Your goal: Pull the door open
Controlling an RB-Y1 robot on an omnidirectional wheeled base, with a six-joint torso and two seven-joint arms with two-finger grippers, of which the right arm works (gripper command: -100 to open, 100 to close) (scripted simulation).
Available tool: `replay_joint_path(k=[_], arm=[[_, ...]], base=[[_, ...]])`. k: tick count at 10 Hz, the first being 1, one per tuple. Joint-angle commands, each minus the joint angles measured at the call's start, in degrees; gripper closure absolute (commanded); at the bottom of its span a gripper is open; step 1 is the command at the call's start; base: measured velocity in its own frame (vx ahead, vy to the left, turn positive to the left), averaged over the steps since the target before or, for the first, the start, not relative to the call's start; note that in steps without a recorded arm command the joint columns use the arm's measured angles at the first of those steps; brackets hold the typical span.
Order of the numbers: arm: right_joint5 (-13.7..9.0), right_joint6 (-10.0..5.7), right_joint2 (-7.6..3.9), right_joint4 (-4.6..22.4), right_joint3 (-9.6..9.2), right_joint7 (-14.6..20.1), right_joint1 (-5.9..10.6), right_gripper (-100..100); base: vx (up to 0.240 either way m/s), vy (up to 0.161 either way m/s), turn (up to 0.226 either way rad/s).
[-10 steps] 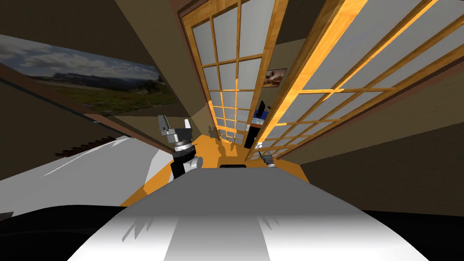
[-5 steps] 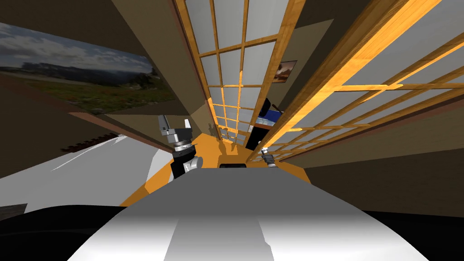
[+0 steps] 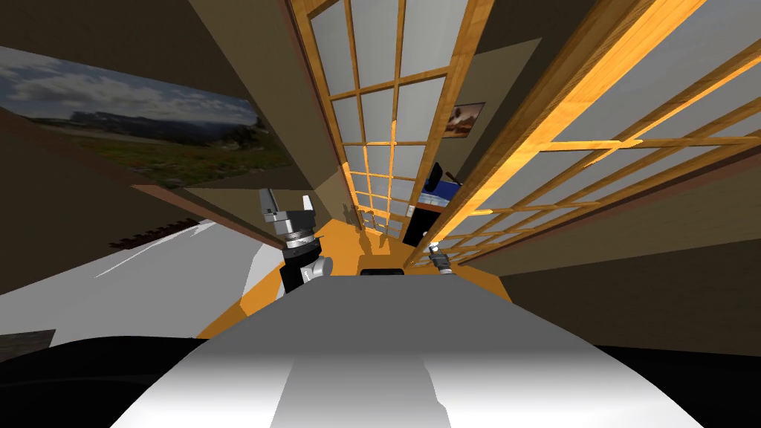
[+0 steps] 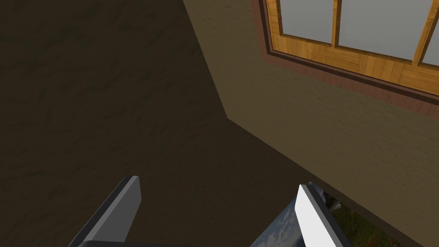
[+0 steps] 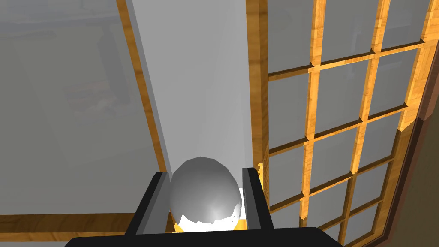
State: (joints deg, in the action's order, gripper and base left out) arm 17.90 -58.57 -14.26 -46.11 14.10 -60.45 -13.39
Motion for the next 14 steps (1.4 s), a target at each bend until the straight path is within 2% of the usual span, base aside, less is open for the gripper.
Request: replay_joint_path(k=[1, 6, 14], arm=[[-0.89, 0.10, 0.03, 0.08, -0.56, 2.44, 0.30, 100], [-2.75, 0.35, -0.06, 0.43, -1.55, 7.03, 0.93, 100], [-7.26, 0.98, -0.28, 1.27, -3.93, 18.33, 2.44, 100]], base=[[-0.079, -0.029, 0.089], [-0.057, -0.023, 0.042], [-0.055, -0.027, 0.065]])
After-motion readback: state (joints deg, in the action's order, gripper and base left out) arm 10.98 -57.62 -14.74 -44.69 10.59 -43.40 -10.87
